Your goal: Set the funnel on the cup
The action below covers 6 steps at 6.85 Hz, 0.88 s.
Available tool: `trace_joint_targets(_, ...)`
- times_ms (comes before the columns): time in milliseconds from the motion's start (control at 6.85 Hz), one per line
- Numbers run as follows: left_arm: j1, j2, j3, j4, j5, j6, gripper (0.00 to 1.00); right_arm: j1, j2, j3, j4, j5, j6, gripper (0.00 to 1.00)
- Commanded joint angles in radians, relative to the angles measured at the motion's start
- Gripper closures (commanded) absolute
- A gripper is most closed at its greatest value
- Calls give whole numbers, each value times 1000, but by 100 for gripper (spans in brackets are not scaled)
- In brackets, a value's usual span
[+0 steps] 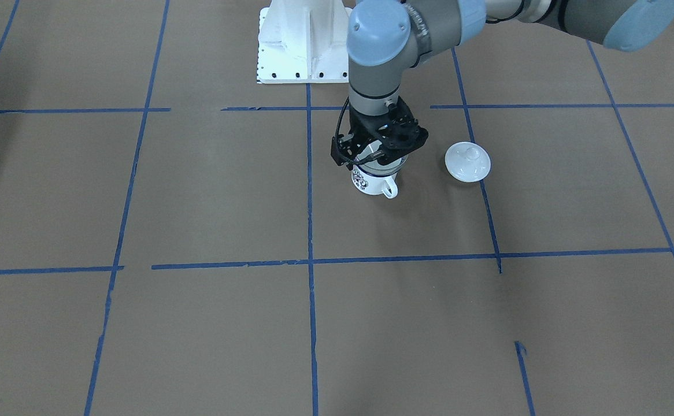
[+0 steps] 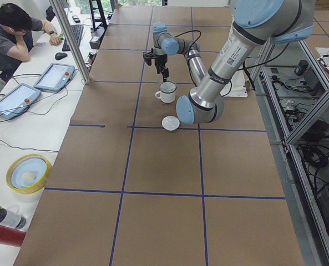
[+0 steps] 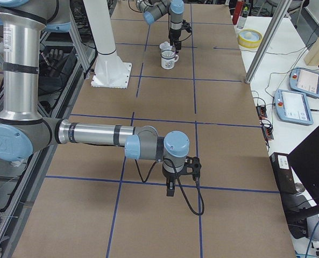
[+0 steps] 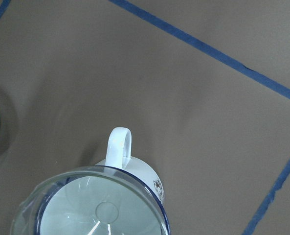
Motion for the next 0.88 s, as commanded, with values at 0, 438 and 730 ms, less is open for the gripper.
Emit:
trace_joint_targets(0,-173,172,-238,-13,-24,276,0,0,0,0,0,0,0,0)
trace_joint_targets(438,-536,379,-230,-16,-286,869,0,0,0,0,0,0,0,0)
trace_joint_targets(730,-766,535,-143,-16,-345,1344,0,0,0,-2,0,0,0,0)
